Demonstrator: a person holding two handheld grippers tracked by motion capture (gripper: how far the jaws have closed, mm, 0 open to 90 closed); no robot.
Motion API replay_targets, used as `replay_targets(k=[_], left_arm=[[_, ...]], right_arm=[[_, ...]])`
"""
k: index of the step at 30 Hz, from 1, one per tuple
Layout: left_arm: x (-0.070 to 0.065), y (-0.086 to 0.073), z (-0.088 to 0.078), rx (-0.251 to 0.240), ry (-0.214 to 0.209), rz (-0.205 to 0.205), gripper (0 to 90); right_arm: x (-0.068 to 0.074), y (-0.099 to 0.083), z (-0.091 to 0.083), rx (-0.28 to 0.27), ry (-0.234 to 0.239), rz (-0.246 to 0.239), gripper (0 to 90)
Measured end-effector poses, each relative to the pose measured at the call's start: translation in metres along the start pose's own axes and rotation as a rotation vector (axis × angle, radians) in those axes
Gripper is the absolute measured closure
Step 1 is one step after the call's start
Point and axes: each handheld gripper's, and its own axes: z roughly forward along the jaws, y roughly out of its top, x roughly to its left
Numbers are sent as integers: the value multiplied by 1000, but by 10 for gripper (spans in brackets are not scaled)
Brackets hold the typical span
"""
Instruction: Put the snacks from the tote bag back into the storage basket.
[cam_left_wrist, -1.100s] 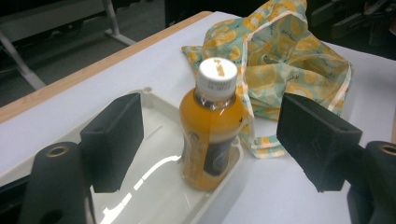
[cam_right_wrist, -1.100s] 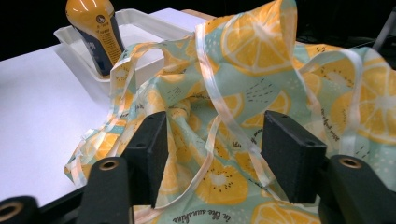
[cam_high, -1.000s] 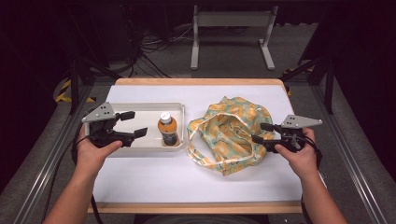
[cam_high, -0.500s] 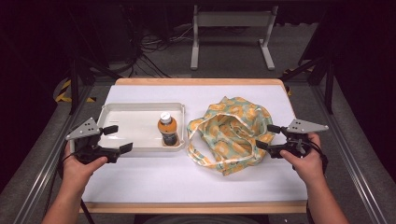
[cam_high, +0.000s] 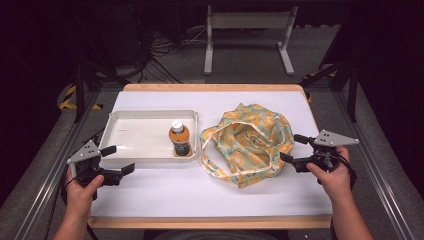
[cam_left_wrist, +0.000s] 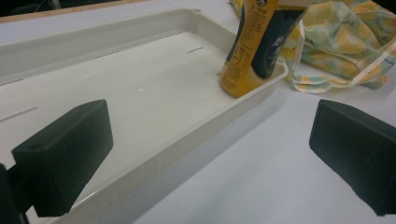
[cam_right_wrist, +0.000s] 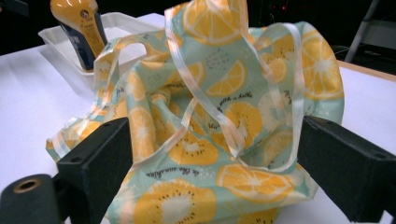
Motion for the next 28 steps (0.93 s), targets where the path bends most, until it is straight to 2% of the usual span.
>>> replay_targets(k=[2, 4, 10, 13, 15, 17, 19, 24, 28], left_arm=[[2, -5, 1, -21, -5, -39, 2], [4, -10, 4, -29, 7, -56, 2], [6, -22, 16, -36, 50, -23, 2], [6, -24, 18, -24, 64, 12, 3], [6, -28, 20, -41, 52, 9, 3], [8, -31, 21, -58, 22, -16, 3], [9, -33, 22, -63, 10, -34, 2], [9, -33, 22, -63, 12, -25, 3], [9, -33, 22, -43, 22, -17, 3]], right_arm=[[-1, -2, 0, 1, -6, -5, 102], [-2, -4, 0, 3, -15, -8, 94], [-7, -13, 3, 11, -20, -1, 88], [-8, -16, 5, 11, -16, 1, 87], [-8, -17, 6, 13, -18, 3, 87], [-9, -18, 7, 13, -15, 9, 87], [-8, -18, 7, 12, -15, 8, 87], [-8, -17, 7, 2, -14, 12, 86], [-7, -16, 5, -34, 7, 51, 85]])
